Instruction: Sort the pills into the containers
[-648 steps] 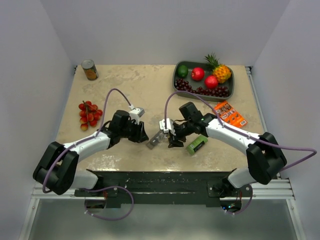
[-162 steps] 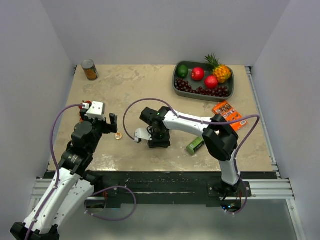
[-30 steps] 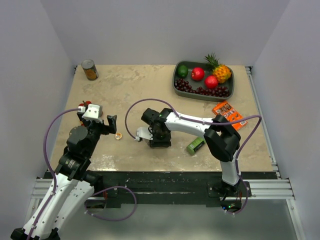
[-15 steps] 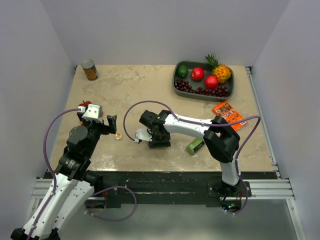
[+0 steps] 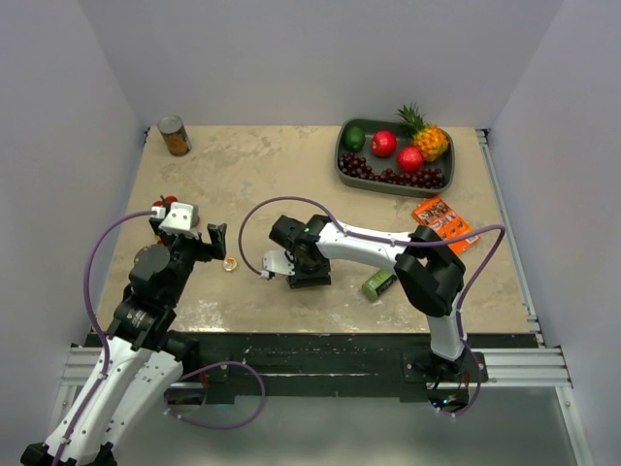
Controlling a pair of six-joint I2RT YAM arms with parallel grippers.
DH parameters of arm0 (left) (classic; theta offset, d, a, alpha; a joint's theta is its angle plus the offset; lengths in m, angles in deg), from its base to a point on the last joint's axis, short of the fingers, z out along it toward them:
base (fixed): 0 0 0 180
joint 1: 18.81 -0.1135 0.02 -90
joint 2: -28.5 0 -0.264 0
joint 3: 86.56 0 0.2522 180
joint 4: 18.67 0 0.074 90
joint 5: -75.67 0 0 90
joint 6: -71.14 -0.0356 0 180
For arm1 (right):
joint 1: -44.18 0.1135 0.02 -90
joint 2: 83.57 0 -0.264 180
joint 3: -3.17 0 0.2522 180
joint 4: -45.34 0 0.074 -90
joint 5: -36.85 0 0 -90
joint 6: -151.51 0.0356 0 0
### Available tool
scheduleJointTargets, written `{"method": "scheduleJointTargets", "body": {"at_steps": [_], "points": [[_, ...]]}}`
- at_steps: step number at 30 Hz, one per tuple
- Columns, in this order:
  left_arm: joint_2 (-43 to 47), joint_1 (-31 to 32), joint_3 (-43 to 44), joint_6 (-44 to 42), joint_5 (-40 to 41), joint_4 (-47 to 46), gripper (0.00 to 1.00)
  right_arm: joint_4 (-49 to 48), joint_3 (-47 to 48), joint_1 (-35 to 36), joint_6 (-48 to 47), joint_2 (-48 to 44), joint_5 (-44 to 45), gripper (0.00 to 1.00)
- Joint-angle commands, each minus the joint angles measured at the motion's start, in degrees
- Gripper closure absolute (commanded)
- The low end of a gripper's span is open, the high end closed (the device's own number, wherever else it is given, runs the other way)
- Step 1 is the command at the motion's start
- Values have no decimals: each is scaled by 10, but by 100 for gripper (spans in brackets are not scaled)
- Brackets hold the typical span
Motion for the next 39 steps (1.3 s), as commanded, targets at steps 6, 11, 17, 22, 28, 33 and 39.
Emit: {"method": "scheduleJointTargets", "body": {"at_steps": [6,11,17,22,28,33,39], "points": [[4,-2,0,-15,-1,-30,12,4,18,4,5,0,-3,97],[3,-2,0,-15,0,-30,12,5,19,3,5,-6,-9,97],[1,-2,0,-10,2,-30,12,4,17,-7,3,-34,-47,97],[7,-2,1,14,2,-26,11,1,9,-42,-8,-80,-141,97],[15,-2,-4,130,-41,13,9,-24,-29,-107,-27,-196,-294,97],[-50,-3,0,235,-64,83,6,-71,-71,-194,-42,-313,-497,97],[-196,-3,-3,288,-62,115,6,-154,-155,-281,-52,-409,-650,96]]}}
